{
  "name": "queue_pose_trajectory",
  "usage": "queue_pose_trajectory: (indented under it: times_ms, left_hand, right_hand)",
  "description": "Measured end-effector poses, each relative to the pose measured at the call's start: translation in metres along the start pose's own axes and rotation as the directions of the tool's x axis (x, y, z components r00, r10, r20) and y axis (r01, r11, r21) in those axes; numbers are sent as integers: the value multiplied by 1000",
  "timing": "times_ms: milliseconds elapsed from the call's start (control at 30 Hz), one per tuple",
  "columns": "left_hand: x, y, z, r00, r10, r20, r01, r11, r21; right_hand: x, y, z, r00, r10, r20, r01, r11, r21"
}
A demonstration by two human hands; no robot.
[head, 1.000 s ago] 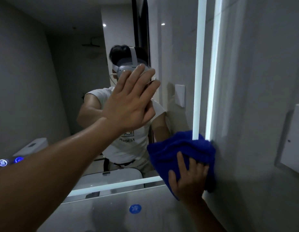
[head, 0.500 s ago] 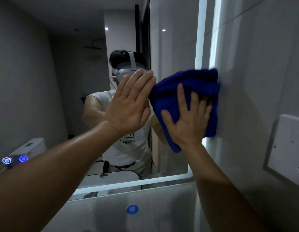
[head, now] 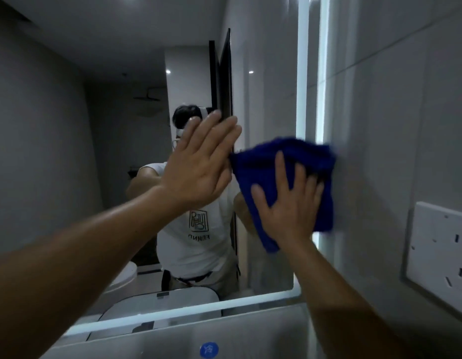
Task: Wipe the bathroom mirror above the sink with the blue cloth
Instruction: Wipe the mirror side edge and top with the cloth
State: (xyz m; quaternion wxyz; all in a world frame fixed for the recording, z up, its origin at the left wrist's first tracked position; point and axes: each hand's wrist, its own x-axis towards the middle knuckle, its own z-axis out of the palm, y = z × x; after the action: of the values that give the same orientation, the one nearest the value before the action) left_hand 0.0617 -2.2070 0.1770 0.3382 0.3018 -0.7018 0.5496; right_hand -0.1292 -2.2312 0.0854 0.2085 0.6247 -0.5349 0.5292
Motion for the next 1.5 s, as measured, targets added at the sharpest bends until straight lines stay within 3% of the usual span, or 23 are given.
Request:
queue_pose_trajectory:
  times_ms: [100,200,400,467,567,700,800,900,1100,1267,1400,1500]
  left_hand:
    - [40,-34,-19,998,-65,21,63,992,105]
    - [69,-65,-41,981,-193,28,186,971,151]
    - [75,-97,-46,952,-306,-15,305,943,131]
    - [72,-98,-41,947,-318,-41,321,939,128]
    - [71,-98,-41,942,-332,-45,334,937,103]
    - [71,-100,-41,938,-346,-22,347,934,84]
    - [72,-101,-39,933,-360,-3,359,929,87]
    - [71,-101,-39,934,-357,-17,357,930,82]
    - [70,-101,-38,935,-354,5,352,932,89]
    - [71,-102,-37,935,-354,-4,353,932,81]
    - [70,-103,-35,935,-353,-20,354,931,88]
    - [70,-104,-34,935,-353,-15,353,931,94]
  right_hand:
    - [61,-20,-24,996,-22,-89,17,998,-53]
    - [42,-16,-15,995,-44,-94,39,998,-57]
    - [-94,42,21,977,-63,202,89,988,-124]
    - [-99,42,20,971,-35,238,58,994,-91]
    - [-31,11,3,996,6,93,-7,1000,5]
    - [100,-35,-43,997,-7,-74,3,999,-44]
    - [132,-46,-53,995,-35,-96,26,995,-97]
    - [96,-33,-38,997,-41,-72,34,995,-94]
    - [3,-2,-12,992,15,123,-6,998,-70]
    - [110,-48,-45,997,13,-70,-22,992,-121]
    - [211,-77,-78,990,-37,-139,18,991,-135]
    - [236,-81,-87,986,-64,-156,42,989,-139]
